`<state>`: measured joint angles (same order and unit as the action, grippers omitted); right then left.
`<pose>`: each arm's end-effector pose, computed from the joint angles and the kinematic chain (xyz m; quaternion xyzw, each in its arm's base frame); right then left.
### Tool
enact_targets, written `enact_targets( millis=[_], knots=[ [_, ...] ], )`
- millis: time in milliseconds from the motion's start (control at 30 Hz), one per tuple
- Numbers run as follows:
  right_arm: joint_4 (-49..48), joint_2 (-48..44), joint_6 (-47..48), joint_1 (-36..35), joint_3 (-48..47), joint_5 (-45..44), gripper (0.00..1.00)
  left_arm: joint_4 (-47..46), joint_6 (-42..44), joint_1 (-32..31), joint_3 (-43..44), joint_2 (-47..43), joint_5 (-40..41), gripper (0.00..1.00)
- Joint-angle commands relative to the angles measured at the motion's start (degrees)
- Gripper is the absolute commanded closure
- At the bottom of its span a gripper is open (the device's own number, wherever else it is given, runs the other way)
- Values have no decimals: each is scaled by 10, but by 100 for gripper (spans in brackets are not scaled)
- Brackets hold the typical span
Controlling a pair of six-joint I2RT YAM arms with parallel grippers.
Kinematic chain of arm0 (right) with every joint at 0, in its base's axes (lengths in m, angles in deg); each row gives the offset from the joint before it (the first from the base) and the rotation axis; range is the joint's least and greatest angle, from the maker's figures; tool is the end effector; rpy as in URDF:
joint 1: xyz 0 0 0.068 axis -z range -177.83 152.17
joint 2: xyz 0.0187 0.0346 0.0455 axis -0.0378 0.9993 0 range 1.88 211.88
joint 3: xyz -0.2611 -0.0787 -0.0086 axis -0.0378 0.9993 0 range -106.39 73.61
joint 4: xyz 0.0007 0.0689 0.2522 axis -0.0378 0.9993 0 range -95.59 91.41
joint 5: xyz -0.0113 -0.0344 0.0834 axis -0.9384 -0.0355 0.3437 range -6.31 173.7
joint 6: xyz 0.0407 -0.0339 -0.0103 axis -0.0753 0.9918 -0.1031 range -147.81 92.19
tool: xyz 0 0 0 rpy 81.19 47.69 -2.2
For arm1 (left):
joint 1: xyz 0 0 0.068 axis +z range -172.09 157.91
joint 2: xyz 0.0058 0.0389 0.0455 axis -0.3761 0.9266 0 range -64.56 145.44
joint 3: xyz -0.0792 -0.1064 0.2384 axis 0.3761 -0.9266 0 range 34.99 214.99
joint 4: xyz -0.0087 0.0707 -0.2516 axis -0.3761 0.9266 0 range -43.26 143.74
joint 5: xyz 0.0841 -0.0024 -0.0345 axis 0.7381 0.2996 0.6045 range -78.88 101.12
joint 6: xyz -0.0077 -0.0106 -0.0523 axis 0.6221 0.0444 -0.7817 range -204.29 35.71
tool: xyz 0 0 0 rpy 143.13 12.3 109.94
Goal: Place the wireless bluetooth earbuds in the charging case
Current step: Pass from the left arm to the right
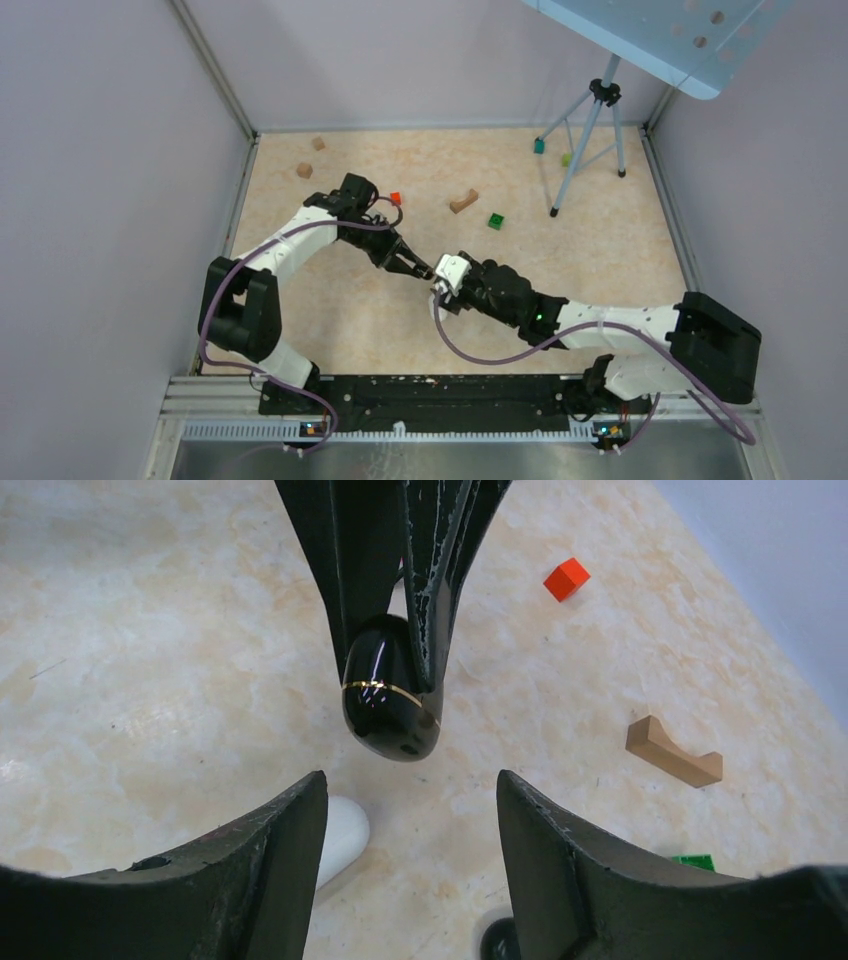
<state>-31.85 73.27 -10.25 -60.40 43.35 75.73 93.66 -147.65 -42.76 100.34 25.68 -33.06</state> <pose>0.1267 0.2332 0.2197 -0.4766 0.6324 0.1819 0.5830 0.2717 -0.1291 0.2342 0.2777 -0.8738 0.3739 0.1397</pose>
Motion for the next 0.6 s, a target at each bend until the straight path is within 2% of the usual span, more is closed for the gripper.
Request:
enact_targets(
  millis=[0, 233, 567],
  knots=[
    [-81, 33, 40, -10, -19, -10, 39, -19, -9, 2, -6, -23, -17, 100],
    [-118, 73, 76, -10, -30, -18, 40, -25, -6, 1, -9, -11, -28, 100],
    [-147, 87, 74, -11, -46, -31, 50, -39, -8, 1, -19, -10, -39, 100]
  ],
)
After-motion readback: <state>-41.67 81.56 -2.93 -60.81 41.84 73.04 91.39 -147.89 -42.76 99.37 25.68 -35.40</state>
